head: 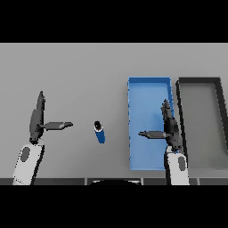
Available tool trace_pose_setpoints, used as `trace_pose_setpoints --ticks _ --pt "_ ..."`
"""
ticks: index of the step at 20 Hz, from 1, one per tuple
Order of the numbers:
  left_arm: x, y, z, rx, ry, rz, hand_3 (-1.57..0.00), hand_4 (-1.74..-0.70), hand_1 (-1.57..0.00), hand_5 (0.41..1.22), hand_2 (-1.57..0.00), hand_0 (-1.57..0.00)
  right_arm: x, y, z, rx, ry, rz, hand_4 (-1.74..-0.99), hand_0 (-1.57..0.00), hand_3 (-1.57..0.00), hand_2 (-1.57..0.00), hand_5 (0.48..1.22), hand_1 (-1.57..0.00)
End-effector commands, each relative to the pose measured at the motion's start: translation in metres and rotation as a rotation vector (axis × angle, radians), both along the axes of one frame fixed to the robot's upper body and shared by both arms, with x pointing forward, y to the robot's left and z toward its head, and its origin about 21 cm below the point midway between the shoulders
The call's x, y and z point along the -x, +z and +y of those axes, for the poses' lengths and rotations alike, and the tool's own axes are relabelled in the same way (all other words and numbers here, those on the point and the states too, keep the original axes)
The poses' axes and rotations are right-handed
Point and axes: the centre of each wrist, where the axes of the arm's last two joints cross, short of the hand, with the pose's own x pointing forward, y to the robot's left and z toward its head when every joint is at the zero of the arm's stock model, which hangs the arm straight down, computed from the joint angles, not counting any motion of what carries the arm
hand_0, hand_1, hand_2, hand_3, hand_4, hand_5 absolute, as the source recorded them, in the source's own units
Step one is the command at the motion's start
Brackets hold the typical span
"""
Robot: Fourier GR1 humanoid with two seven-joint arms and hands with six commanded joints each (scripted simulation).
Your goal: Pick up the blue pipe and place it into the blue bin.
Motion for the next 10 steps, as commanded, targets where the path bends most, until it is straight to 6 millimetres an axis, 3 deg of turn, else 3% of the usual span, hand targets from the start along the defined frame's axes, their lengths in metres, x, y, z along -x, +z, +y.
trace_pose_setpoints --ticks 1,6,7,10 --pt "0.0 0.0 -0.001 0.0 -0.001 -0.005 0.0 -1.19 0.0 0.605 0.0 0.0 0.0 0.0 -0.001 0.0 -0.001 0.0 -1.254 0.0 0.0 0.0 0.598 0.0" --pt "0.001 0.002 -0.005 0.0 -0.006 -0.014 0.0 -1.19 0.0 0.605 0.0 0.0 0.002 0.0 -0.003 0.0 -0.003 -0.005 -1.254 0.0 0.0 0.0 0.598 0.0" --pt "0.008 0.0 0.008 -0.039 -0.14 0.002 0.0 -1.19 0.0 0.605 0.0 0.0 0.013 0.0 -0.017 0.119 0.047 -0.035 -1.254 0.0 0.0 0.0 0.598 0.0" --pt "0.015 0.0 0.038 -0.079 -0.287 0.044 0.0 -1.19 0.0 0.604 0.0 0.0 0.029 0.004 -0.024 0.262 0.112 -0.045 -1.249 0.0 0.0 0.0 0.598 0.0"
